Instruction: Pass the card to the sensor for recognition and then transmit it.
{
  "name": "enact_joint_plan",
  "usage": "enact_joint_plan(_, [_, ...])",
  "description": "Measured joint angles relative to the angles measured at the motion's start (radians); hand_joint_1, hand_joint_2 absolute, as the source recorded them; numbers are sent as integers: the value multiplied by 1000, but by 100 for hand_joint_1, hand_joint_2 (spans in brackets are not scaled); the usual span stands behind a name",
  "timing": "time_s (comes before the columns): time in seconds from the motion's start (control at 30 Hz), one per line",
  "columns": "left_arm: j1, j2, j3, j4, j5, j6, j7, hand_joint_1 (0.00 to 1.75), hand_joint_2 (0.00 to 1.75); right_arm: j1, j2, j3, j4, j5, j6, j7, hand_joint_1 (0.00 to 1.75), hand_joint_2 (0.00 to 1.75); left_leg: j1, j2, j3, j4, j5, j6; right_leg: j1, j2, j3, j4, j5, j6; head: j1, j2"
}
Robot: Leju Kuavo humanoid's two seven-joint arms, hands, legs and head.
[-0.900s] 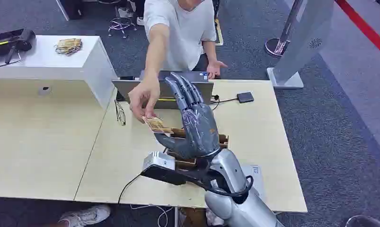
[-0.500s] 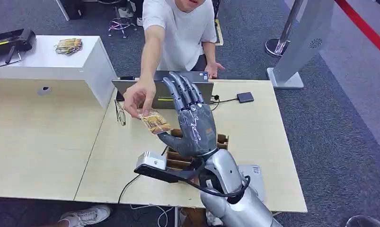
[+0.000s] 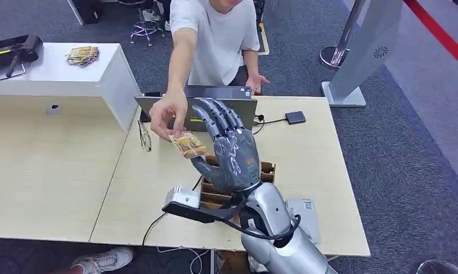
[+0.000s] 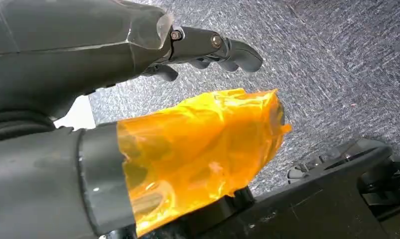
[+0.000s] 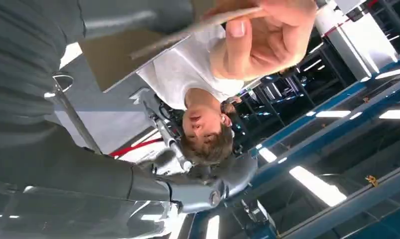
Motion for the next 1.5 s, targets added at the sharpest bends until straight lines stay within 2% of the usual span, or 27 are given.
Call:
enact_joint_plan(0.6, [0, 0, 0, 0, 6, 1, -1, 0, 0, 13, 0, 0, 3, -34, 10, -32, 175, 175, 0, 0, 0, 0, 0, 0, 0, 0, 0, 0, 0, 0, 0, 0])
enact_joint_plan(0.73, [0, 0, 0, 0, 13, 4, -5, 0, 0, 21, 0, 0, -5, -111, 46, -65, 175, 175, 0, 0, 0, 0, 0, 0, 0, 0, 0, 0, 0, 0, 0, 0])
enact_joint_plan(1.2, [1, 0, 2, 0, 35, 20, -19, 0, 0, 68, -2, -1, -40, -228, 59, -116, 175, 175, 0, 0, 0, 0, 0, 0, 0, 0, 0, 0, 0, 0, 0, 0])
enact_joint_plan(1.5, [3, 0, 6, 0, 53, 39, -37, 0, 0, 127, -14, -45, -35, -370, 84, -153, 175, 175, 0, 0, 0, 0, 0, 0, 0, 0, 0, 0, 0, 0, 0, 0])
